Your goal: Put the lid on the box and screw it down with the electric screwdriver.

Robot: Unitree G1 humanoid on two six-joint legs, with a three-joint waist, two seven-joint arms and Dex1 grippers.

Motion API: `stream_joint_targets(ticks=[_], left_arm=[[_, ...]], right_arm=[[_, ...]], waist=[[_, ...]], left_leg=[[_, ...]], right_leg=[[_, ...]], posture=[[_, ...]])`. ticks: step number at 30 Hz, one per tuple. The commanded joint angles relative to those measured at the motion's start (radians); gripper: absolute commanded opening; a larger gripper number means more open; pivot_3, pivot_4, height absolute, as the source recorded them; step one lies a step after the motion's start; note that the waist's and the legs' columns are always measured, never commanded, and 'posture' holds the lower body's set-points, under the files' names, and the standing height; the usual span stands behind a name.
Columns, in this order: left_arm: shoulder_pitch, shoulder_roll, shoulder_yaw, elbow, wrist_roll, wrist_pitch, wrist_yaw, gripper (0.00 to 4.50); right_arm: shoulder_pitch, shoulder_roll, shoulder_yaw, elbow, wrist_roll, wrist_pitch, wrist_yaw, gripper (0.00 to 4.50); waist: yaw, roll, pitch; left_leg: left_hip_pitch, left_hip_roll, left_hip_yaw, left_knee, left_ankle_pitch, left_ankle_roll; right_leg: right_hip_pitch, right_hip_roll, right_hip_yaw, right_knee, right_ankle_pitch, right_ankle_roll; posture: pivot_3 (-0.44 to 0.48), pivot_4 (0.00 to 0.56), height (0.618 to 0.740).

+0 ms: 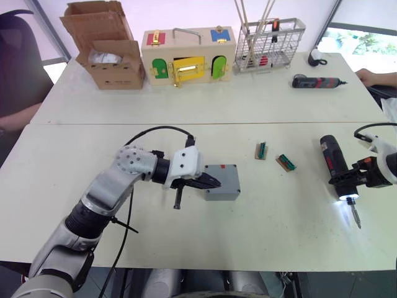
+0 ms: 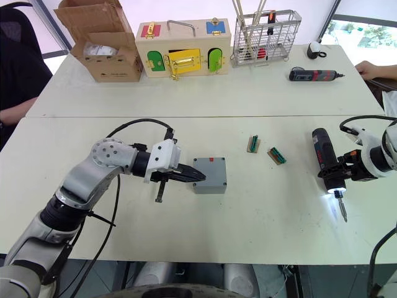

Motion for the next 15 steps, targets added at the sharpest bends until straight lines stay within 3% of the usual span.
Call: stream_joint_targets(ticks=[1,2,8,15], left_arm=[[0.003,0.006,0.028,-0.032,-0.018,0.005,0.009,0.00],[0.002,0.007,0.029,-0.029,-0.017,0.004,0.009,0.00],[-0.006,0.011,0.034,-0.005,-0.012,-0.004,0.010,0.00],[-0.019,0.025,0.058,0.046,-0.005,-0.007,0.013,0.00]], right_arm=[[-0.019,0.009,-0.008,0.024,-0.056,-0.026,0.014,2.30],[-0.014,0.010,-0.007,0.021,-0.068,-0.038,0.021,2.82],[0.004,0.011,-0.028,-0.010,-0.107,-0.085,0.039,4.48],[-0.032,0.021,-0.135,-0.017,-0.121,-0.122,-0.013,4.48]], waist=[[-0.001,0.000,0.000],[-0.001,0.000,0.000],[0.001,-0.001,0.000],[-0.001,-0.001,0.000]], left_leg=[[0.000,0.000,0.000,0.001,0.000,0.000],[0.000,0.000,0.000,0.002,0.000,0.001],[0.000,-0.001,0.000,0.008,-0.001,0.002],[0.000,-0.001,0.000,0.007,-0.001,0.002]], right_leg=[[0.000,0.000,0.000,0.000,0.000,0.000],[0.001,0.000,0.000,0.001,0.000,0.000],[0.004,0.000,0.000,0.001,0.002,0.003],[0.003,0.000,0.000,0.001,0.002,0.004]], posture=[[0.000,0.150,0.740],[0.000,0.150,0.740],[0.000,0.150,0.740],[0.000,0.150,0.740]])
